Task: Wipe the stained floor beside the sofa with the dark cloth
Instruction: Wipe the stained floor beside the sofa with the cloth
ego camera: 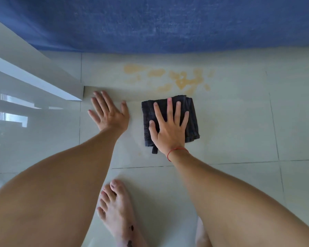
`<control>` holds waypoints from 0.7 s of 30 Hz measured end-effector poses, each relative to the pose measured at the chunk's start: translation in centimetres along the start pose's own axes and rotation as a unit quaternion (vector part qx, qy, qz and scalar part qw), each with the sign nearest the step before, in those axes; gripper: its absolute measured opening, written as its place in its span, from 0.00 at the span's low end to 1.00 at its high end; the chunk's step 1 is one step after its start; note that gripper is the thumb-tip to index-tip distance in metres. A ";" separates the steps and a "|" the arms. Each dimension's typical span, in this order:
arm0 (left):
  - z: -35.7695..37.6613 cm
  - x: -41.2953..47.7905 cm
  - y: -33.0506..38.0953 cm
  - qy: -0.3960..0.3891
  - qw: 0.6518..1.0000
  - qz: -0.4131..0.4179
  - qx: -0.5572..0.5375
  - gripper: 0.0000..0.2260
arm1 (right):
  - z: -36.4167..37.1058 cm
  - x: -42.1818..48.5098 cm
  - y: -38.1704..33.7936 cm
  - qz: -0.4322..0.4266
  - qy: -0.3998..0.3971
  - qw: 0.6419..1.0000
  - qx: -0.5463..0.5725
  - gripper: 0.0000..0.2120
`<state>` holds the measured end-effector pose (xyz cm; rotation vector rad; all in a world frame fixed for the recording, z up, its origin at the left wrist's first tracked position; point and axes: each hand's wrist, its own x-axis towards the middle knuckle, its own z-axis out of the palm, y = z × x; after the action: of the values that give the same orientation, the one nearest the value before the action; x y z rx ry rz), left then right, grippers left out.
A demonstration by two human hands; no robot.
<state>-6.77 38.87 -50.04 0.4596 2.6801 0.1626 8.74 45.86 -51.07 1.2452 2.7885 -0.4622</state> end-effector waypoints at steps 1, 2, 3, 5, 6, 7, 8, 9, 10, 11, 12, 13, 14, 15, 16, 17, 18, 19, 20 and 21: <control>0.2 0.1 -0.1 -0.006 1.000 -0.002 -0.008 0.33 | 0.0 0.3 -0.2 0.006 0.001 1.000 -0.002 0.27; 0.3 0.2 -0.2 -0.010 1.000 -0.003 -0.010 0.33 | 0.1 0.6 -0.4 0.012 0.005 1.000 -0.004 0.27; 0.3 0.4 -0.2 -0.016 1.000 -0.004 -0.011 0.33 | 0.1 0.9 -0.7 0.018 0.007 1.000 -0.005 0.28; 0.1 0.6 -0.3 -0.029 0.999 -0.007 -0.010 0.33 | 0.0 1.6 -1.2 0.031 0.004 1.000 -0.002 0.29; 0.0 0.6 -0.3 -0.032 0.999 -0.007 -0.010 0.33 | -0.1 2.1 -1.5 0.036 0.002 0.999 -0.001 0.30; 0.0 0.6 -0.3 -0.032 0.999 -0.006 -0.011 0.33 | -0.2 2.7 -2.0 0.040 0.001 0.999 -0.001 0.31; 0.0 0.6 -0.2 -0.032 0.999 -0.006 -0.012 0.33 | -0.2 3.4 -2.5 0.044 0.000 0.999 0.000 0.31; 0.0 0.6 -0.2 -0.031 0.999 -0.005 -0.013 0.32 | -0.1 4.1 -3.0 0.047 0.001 0.999 0.002 0.31; 0.1 0.6 -0.2 -0.030 0.999 -0.005 -0.015 0.32 | -0.1 4.7 -3.5 0.046 0.004 0.999 0.003 0.31; 0.1 0.6 -0.2 -0.028 0.999 -0.006 -0.018 0.32 | 0.0 5.1 -3.9 0.043 0.006 0.999 0.002 0.30; 0.1 0.5 -0.2 -0.026 0.999 -0.008 -0.021 0.32 | 0.1 5.3 -4.2 0.037 0.010 0.999 0.001 0.30; 0.0 0.5 -0.1 -0.025 0.999 -0.009 -0.025 0.32 | 0.3 5.3 -4.3 0.028 0.013 1.000 -0.002 0.29; 0.0 0.4 -0.1 -0.026 0.999 -0.009 -0.029 0.31 | 0.4 5.2 -4.4 0.016 0.017 1.000 -0.006 0.28; -0.1 0.4 -0.1 -0.027 0.999 -0.007 -0.033 0.31 | 0.5 5.1 -4.4 0.003 0.020 1.000 -0.011 0.27; -0.2 0.4 -0.2 -0.028 0.999 -0.002 -0.037 0.30 | 0.6 4.8 -4.4 -0.012 0.021 1.000 -0.016 0.26; -0.3 0.3 -0.3 -0.025 0.999 0.006 -0.044 0.29 | 0.6 4.5 -4.4 -0.026 0.019 0.999 -0.017 0.25; -0.5 0.2 -0.5 -0.018 0.998 0.014 -0.053 0.28 | 0.6 3.9 -4.4 -0.039 0.016 0.999 -0.015 0.25; -0.5 -0.1 -0.9 -0.006 0.998 0.023 -0.059 0.28 | 0.7 3.1 -4.4 -0.056 0.014 0.998 -0.011 0.24; -0.4 -0.6 -1.5 0.007 0.998 0.031 -0.055 0.27 | 0.8 2.2 -4.1 -0.077 0.010 0.997 -0.008 0.24; -0.1 -1.2 -2.1 0.018 0.998 0.033 -0.040 0.27 | 0.8 1.1 -3.6 -0.098 0.005 0.995 -0.007 0.24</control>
<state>-6.41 36.44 -49.86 0.5260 2.6829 0.2994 5.26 44.15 -51.07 0.9778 2.9315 -0.4474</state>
